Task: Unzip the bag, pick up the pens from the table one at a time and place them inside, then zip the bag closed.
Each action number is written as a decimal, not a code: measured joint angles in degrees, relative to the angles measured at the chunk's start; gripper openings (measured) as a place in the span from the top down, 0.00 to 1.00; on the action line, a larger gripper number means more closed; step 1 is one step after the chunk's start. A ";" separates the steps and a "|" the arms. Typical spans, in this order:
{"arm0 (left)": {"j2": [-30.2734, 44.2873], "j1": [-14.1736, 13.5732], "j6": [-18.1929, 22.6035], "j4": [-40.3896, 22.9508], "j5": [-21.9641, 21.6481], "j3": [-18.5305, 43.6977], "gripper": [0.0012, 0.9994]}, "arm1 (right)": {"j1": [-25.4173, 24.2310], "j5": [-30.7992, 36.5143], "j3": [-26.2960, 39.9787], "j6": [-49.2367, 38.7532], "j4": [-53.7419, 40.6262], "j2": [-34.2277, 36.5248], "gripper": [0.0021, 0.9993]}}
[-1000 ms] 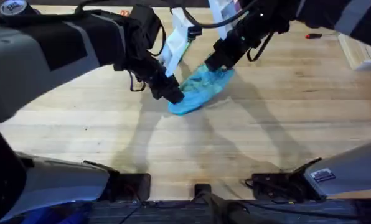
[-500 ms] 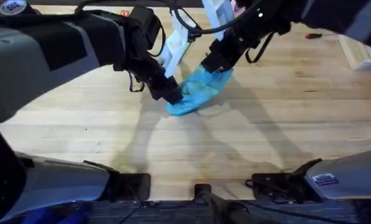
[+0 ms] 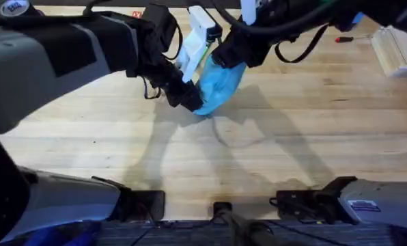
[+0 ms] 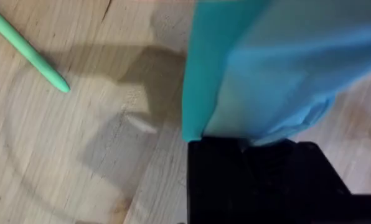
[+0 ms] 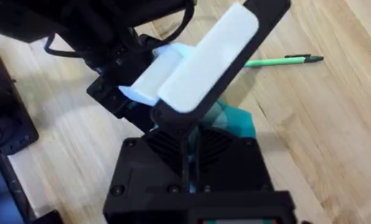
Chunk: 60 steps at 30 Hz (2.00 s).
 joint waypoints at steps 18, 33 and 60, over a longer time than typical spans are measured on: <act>0.02 -0.22 -0.04 1.99 1.75 0.98 0.96 | -7.94 11.71 0.00 0.39 -3.12 -0.07 0.00; 0.02 -0.22 -0.02 1.99 1.75 0.98 0.96 | -9.96 13.84 0.00 0.39 -5.66 -0.07 0.00; 0.02 -0.22 -0.04 1.99 1.75 0.98 0.96 | -14.13 13.37 0.00 11.05 -9.33 -4.03 0.00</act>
